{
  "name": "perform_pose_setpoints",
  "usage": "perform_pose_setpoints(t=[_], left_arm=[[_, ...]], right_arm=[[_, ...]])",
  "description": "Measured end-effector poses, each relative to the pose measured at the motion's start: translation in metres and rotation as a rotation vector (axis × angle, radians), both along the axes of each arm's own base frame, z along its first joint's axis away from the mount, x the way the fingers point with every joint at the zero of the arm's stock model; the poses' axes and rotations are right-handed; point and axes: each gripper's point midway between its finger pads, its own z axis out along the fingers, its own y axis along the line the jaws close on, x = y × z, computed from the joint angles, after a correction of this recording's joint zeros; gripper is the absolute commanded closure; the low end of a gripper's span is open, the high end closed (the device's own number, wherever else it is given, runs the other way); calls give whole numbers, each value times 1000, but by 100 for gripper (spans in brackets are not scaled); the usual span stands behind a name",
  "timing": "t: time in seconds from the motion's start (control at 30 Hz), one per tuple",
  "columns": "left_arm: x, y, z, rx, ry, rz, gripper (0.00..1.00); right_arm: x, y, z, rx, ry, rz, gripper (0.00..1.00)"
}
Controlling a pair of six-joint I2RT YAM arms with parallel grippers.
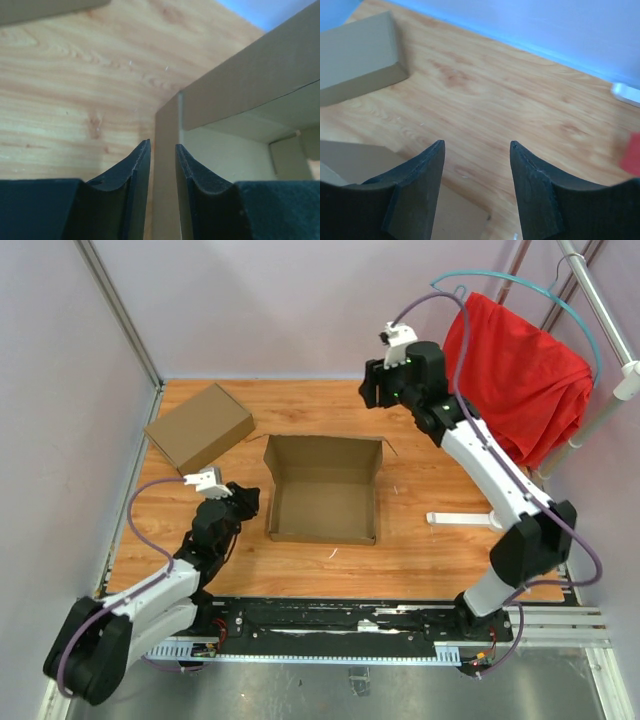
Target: Fold the paper box
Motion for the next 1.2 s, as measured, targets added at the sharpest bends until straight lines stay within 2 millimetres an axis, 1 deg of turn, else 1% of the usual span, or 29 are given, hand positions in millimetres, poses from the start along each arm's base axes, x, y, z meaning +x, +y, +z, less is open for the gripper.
perform_pose_setpoints(t=[0.07, 0.13, 0.2, 0.27, 0.33, 0.4, 0.5, 0.57, 0.67, 0.73, 0.93, 1.2], left_arm=[[3, -5, -18, 28, 61, -21, 68], [6, -10, -25, 38, 80, -38, 68], [10, -14, -21, 34, 66, -54, 68], [14, -18, -14, 24, 38, -68, 68], [17, -23, -5, 11, 9, -85, 68], [20, -28, 1, 2, -11, -103, 68], [23, -35, 1, -4, -15, -130, 68], [23, -38, -3, -3, -4, -147, 68], [22, -44, -13, -5, 24, -176, 69], [21, -46, -15, -13, 30, -189, 69], [18, -50, -12, -32, 22, -208, 69], [13, -58, -12, -48, 26, -256, 70]], right_arm=[[5, 27, -16, -2, 40, 95, 44], [3, 51, -37, -20, 91, 181, 44], [-7, 72, -58, -46, 138, 257, 44], [-23, 90, -74, -74, 184, 323, 44], [-37, 102, -80, -91, 200, 371, 44], [-50, 112, -81, -95, 200, 406, 44], [-65, 113, -83, -99, 204, 426, 44], [-76, 110, -84, -104, 208, 431, 44], [-85, 106, -86, -109, 206, 429, 44], [-92, 105, -89, -114, 211, 432, 44], [-101, 108, -100, -126, 234, 448, 44], [-108, 116, -107, -126, 253, 464, 44]])
